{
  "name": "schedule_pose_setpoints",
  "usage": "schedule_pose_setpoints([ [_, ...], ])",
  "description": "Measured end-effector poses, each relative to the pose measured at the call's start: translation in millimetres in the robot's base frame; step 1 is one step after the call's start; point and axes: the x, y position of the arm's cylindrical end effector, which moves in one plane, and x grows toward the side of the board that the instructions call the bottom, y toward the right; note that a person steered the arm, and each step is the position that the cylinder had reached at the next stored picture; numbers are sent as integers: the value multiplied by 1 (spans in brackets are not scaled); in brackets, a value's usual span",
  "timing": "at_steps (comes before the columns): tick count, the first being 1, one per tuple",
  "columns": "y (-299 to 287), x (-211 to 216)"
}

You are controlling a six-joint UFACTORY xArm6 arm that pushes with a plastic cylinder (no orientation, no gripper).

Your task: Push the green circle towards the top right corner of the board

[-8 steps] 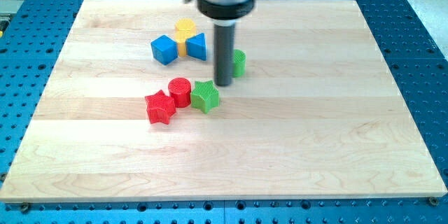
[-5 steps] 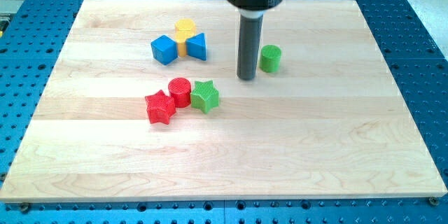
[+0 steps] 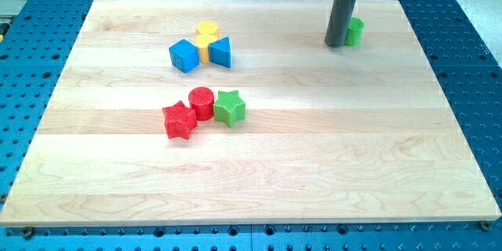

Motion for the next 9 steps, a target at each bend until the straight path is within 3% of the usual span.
schedule_pose_setpoints([
  [1, -6, 24],
  [3, 38, 16],
  [4, 55, -10],
  [8, 13, -54],
  [9, -34, -68],
])
